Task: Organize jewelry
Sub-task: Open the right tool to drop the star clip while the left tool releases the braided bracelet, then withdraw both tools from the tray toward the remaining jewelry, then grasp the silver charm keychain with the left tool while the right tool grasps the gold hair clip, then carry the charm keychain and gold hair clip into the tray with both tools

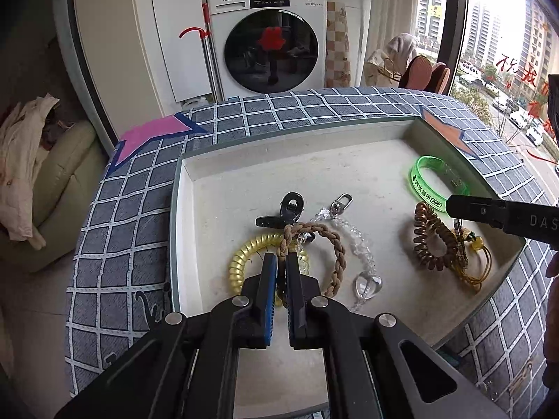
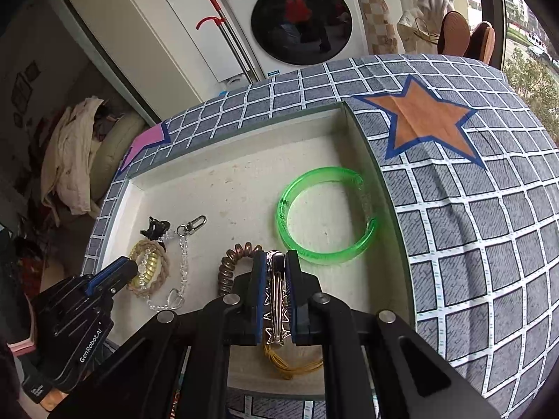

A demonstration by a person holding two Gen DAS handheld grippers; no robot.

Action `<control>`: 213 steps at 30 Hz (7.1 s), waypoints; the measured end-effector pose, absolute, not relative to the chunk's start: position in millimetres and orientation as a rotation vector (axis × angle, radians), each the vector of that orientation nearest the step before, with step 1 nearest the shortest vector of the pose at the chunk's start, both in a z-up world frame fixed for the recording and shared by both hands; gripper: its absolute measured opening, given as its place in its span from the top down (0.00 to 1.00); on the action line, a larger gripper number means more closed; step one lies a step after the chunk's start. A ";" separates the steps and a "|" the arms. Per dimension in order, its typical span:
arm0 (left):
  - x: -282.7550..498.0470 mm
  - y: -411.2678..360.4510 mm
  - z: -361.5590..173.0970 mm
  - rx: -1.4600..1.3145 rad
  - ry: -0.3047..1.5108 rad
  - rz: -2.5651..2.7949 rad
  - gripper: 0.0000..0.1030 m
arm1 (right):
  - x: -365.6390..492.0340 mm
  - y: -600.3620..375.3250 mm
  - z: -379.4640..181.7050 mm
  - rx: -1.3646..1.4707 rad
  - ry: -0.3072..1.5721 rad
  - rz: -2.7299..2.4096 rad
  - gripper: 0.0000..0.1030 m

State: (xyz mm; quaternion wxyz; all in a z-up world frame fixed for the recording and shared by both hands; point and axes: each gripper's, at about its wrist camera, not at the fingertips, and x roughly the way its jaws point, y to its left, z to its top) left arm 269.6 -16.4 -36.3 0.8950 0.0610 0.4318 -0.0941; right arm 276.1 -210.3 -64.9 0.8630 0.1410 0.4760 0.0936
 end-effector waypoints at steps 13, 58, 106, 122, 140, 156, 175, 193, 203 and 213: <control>264.7 -21.0 -35.7 0.162 0.884 -0.167 0.76 | 257.7 -215.3 -53.0 0.332 0.945 0.203 0.45; 236.0 3.3 -3.0 0.113 0.781 -0.076 0.00 | 192.0 -199.7 -12.9 0.233 0.850 0.154 0.16; 147.4 -22.8 -46.1 0.039 0.992 -0.202 0.00 | 63.4 -235.9 -70.6 -0.063 0.968 0.277 0.15; 130.2 -53.8 -28.2 0.143 0.895 -0.301 0.00 | 79.1 -226.8 -75.0 -0.057 0.986 0.248 0.41; 103.3 -105.4 -36.8 0.132 0.986 -0.479 0.22 | 34.6 -248.0 -73.3 0.004 0.974 0.246 0.67; 122.4 -130.9 -53.0 0.160 0.994 -0.404 0.35 | 13.3 -252.6 -68.2 -0.053 0.943 0.298 0.44; 109.9 -125.7 -47.7 0.189 0.960 -0.476 0.66 | 21.9 -227.9 -76.5 -0.266 0.997 0.431 0.92; 91.3 -84.5 -20.3 0.117 0.905 -0.470 0.66 | 18.9 -237.2 -58.9 0.026 0.970 0.296 0.93; 91.6 -62.5 -11.1 0.089 0.883 -0.449 0.66 | 25.4 -236.4 -49.0 0.093 0.952 0.239 0.93; 99.6 -45.7 0.0 0.060 0.855 -0.430 0.66 | 38.4 -232.1 -24.1 0.142 0.897 0.224 0.93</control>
